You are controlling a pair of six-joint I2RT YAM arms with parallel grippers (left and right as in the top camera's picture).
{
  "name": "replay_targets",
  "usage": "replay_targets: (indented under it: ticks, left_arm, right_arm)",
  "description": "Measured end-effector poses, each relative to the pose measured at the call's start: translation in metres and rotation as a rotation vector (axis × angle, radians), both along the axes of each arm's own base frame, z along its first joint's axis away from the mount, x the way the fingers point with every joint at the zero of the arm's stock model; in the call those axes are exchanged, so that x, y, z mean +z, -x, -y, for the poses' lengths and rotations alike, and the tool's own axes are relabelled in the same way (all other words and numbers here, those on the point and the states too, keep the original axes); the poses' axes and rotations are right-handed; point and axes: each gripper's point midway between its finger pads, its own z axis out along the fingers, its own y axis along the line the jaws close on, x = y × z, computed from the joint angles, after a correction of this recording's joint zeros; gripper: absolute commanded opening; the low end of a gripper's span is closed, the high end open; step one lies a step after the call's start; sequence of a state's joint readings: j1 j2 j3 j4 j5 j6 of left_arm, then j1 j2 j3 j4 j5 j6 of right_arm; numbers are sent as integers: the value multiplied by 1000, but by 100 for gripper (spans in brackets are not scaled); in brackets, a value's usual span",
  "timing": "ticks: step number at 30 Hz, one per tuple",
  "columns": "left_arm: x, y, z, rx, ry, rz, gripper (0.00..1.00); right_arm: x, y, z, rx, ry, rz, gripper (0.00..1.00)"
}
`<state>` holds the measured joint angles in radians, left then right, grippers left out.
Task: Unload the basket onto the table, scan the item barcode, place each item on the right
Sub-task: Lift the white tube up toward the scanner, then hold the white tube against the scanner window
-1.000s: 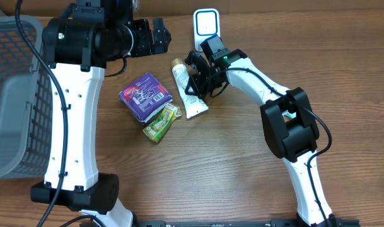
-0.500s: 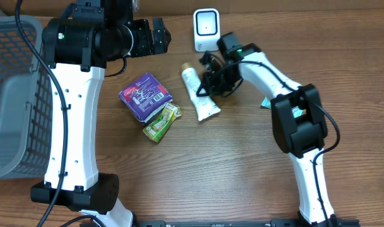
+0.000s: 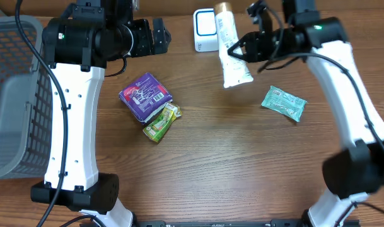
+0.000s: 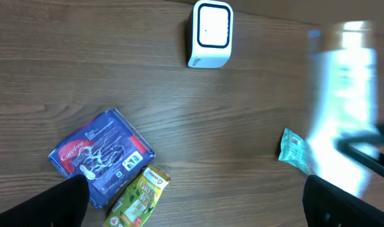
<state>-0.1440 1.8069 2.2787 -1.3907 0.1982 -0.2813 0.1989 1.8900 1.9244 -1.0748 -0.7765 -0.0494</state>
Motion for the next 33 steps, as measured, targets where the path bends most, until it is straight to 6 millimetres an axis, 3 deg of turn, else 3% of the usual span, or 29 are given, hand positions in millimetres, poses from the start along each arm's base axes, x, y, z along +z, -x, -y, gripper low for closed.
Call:
replay_targets:
  ticks: [3, 7, 13, 16, 22, 25, 28, 33]
  left_arm:
    - [0, 0, 0, 0, 0, 0, 99]
    - [0, 0, 0, 0, 0, 0, 100]
    - [0, 0, 0, 0, 0, 0, 100]
    - [0, 0, 0, 0, 0, 0, 99]
    - [0, 0, 0, 0, 0, -1, 99]
    - [0, 0, 0, 0, 0, 0, 99]
    - [0, 0, 0, 0, 0, -1, 100]
    - [0, 0, 0, 0, 0, 0, 100]
  right_arm:
    - [24, 23, -3, 70, -31, 48, 4]
    - [19, 43, -4, 154, -15, 45, 4]
    - [19, 33, -3, 174, 29, 141, 4]
    - [16, 10, 0, 109, 115, 224, 4]
    - [15, -69, -6, -189, 431, 535, 4]
    - [8, -96, -9, -244, 572, 658, 4]
    - [-12, -128, -8, -289, 735, 771, 4]
    - [-60, -177, 8, -313, 1017, 902, 4]
